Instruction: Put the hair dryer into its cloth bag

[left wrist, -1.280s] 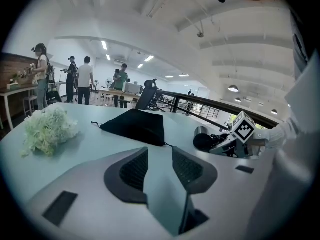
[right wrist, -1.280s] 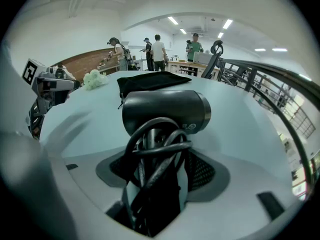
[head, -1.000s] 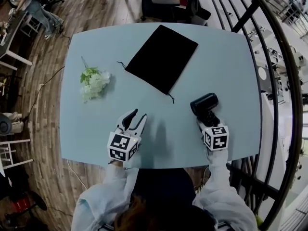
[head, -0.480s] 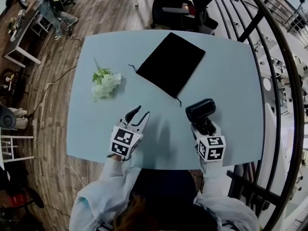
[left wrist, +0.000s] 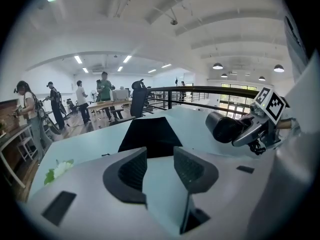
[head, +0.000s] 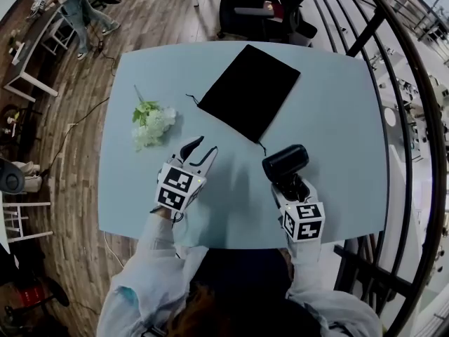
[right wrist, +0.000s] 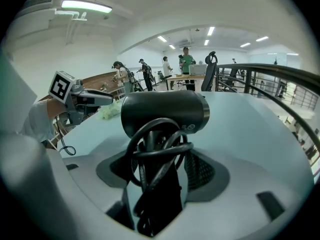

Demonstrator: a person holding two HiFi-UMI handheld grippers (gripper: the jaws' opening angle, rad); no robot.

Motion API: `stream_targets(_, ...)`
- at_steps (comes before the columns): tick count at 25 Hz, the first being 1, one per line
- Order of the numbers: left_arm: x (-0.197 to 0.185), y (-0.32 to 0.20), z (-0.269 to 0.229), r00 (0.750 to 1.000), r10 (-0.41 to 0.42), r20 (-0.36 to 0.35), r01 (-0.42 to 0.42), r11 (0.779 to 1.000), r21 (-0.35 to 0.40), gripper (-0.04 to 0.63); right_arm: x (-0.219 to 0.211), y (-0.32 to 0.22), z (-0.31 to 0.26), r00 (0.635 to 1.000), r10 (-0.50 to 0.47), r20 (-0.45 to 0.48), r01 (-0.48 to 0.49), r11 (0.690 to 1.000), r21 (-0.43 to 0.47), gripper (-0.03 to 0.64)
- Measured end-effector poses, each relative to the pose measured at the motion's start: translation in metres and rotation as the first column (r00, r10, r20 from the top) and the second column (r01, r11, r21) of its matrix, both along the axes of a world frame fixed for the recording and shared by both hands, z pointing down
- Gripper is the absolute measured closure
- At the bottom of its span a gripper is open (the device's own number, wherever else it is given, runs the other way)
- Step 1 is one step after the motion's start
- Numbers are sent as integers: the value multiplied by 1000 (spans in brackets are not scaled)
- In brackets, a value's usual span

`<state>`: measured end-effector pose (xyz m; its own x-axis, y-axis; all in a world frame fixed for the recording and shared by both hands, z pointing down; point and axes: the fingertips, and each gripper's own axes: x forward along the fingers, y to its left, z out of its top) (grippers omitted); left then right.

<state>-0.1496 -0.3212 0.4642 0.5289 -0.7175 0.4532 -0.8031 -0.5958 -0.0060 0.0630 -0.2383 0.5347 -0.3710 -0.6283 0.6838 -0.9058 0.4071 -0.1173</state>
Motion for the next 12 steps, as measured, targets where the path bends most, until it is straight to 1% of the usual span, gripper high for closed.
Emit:
stream_targets(3, 1, -19, 5, 998, 37, 47, -37, 999, 5, 414, -4, 0, 2, 1000, 0, 16, 0, 1000, -17, 313)
stream_targets(8, 3, -47, 23, 991, 93, 97, -91, 996, -25, 386, -7, 2, 8, 995, 46, 90, -40, 997, -69, 313)
stream_targets(12, 6, -71, 35, 983, 135, 122, -129, 990, -50, 382, -6, 0, 9, 995, 49, 86, -42, 996, -83, 313)
